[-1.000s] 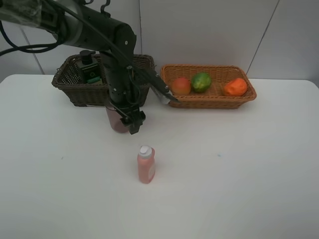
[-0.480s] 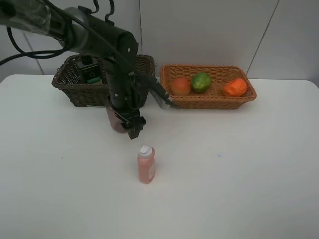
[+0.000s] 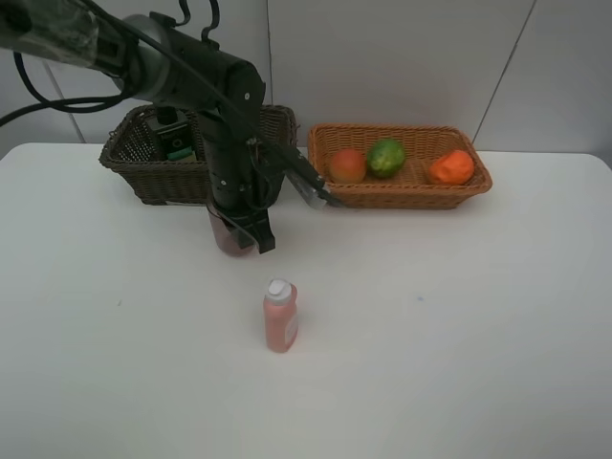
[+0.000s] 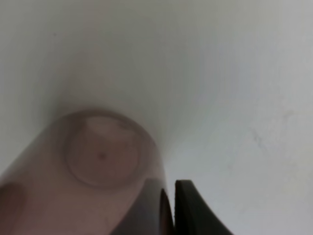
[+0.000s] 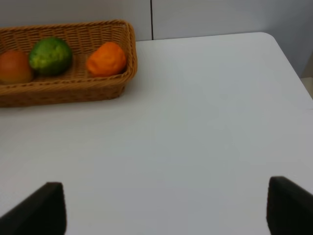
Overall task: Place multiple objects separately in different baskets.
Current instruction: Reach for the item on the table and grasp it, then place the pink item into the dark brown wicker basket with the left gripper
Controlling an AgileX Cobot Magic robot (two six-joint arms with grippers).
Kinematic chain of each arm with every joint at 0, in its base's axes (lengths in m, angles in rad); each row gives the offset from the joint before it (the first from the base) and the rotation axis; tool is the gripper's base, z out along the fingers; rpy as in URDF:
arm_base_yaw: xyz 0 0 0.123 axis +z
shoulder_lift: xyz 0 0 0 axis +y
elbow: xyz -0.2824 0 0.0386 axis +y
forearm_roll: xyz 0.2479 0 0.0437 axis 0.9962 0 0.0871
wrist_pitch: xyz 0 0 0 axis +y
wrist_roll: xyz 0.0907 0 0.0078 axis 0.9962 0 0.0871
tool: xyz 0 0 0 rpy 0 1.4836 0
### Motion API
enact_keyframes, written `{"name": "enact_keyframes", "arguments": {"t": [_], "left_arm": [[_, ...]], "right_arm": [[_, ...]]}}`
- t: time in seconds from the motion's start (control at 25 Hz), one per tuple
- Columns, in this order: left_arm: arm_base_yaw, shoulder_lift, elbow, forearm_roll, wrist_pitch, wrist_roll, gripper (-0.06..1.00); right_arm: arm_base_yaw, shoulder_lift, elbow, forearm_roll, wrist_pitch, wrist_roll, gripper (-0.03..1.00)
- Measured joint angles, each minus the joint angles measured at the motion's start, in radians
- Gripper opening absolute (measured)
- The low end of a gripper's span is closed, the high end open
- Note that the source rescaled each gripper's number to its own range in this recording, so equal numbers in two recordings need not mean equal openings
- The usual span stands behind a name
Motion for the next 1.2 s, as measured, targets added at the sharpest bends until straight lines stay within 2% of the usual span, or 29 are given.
{"name": "enact_keyframes", "arguments": {"t": [0.72,0.88,1.2], "left_arm": [[0.000,-0.003,0.000,-0.001,0.005,-0.020,0.00],[0.000,-0.040,0.000,-0.001,0.031,-0.101,0.00],[0.000,-0.172,0.000,-0.002,0.086,-0.365,0.00]], "right_arm": [[0.000,0.000,0.000,0.000,0.000,0.000,0.67],[0.000,0.000,0.000,0.000,0.000,0.000,0.67],[0.000,0.000,0.000,0.000,0.000,0.000,0.67]]}}
